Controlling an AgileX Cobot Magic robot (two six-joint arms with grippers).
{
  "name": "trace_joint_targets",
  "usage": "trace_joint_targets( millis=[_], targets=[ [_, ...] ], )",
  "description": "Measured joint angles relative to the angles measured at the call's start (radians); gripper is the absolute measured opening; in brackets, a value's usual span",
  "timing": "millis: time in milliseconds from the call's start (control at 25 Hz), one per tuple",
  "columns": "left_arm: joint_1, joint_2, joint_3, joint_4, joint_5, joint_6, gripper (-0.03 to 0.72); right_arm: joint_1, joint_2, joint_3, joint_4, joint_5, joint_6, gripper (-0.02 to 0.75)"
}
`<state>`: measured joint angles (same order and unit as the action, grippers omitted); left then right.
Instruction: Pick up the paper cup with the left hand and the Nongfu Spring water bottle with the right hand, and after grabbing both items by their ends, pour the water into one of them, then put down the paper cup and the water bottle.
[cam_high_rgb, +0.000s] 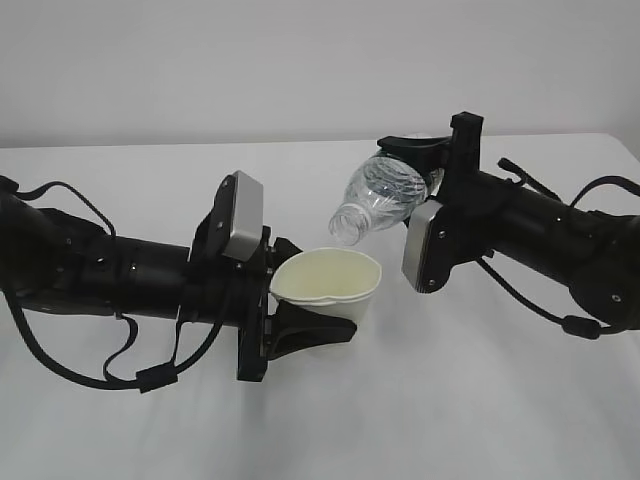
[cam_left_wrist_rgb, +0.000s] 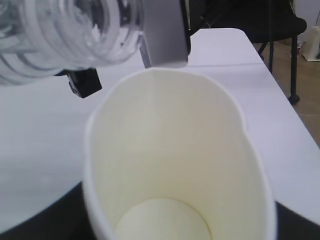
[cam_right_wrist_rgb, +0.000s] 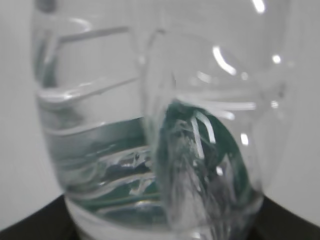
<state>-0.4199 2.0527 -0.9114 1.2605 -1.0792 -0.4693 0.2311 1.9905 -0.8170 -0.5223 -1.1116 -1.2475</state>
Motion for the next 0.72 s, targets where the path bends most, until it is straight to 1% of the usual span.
trace_joint_targets(
  millis=[720],
  targets=[
    [0.0,0.0,0.0,-0.003,0.02,0.0,0.417,0.0,0.0,-0.021,0.005,0.0,-0.022,0.411]
  ],
)
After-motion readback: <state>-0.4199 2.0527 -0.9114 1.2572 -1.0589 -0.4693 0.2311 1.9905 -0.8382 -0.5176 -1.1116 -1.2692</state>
